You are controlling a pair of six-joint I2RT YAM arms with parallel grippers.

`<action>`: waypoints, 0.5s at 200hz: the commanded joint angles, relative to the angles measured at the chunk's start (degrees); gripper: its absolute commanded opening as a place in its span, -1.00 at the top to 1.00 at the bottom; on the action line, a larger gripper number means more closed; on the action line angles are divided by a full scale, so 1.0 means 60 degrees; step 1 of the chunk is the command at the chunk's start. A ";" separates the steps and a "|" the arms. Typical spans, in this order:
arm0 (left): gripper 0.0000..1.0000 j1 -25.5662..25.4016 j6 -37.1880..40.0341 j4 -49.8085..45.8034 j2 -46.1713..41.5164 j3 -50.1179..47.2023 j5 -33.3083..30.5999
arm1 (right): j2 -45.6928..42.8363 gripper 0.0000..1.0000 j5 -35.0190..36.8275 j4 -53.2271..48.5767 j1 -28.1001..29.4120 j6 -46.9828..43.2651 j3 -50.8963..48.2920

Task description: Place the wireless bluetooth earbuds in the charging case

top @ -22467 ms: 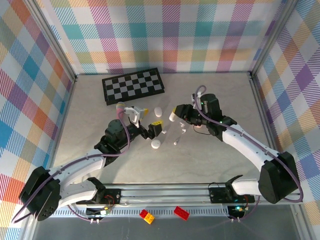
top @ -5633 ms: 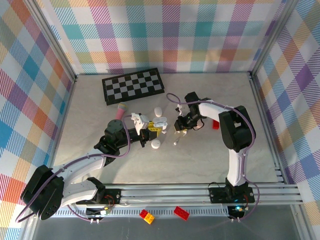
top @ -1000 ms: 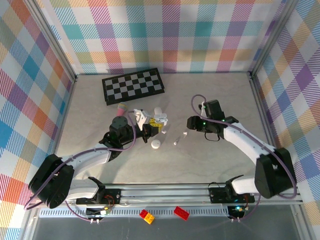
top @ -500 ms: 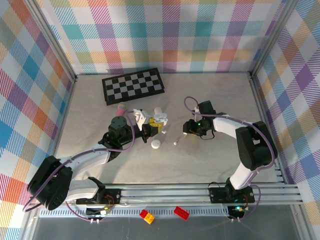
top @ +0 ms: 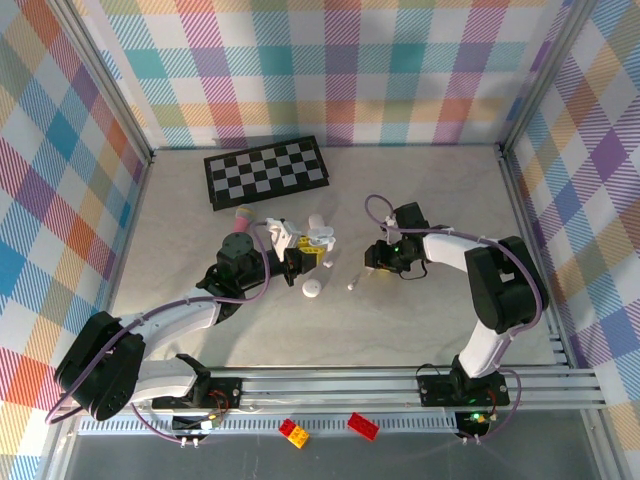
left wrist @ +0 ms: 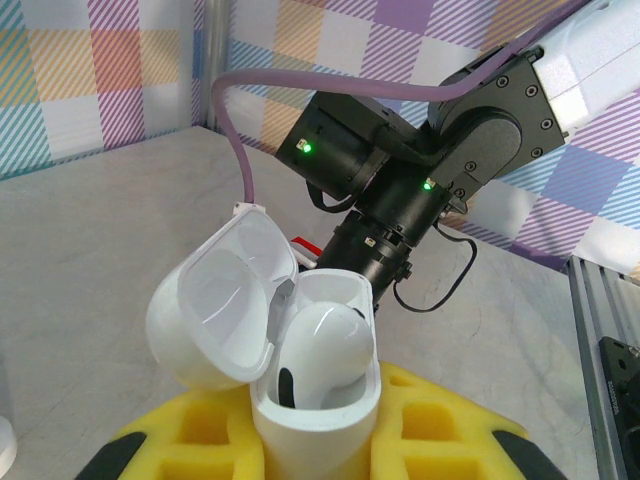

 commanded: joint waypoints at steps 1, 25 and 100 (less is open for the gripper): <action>0.91 0.0060 0.0222 0.0253 -0.0259 -0.0100 0.0172 | 0.0196 0.27 -0.0174 0.0204 -0.0066 -0.0259 -0.0020; 0.91 0.0060 0.0224 0.0223 -0.0300 -0.0102 0.0156 | 0.0269 0.34 -0.0186 0.0202 -0.0072 -0.0271 -0.0020; 0.91 0.0060 0.0249 0.0205 -0.0308 -0.0113 0.0135 | 0.0504 0.41 0.0055 0.0082 -0.0079 -0.0381 -0.0042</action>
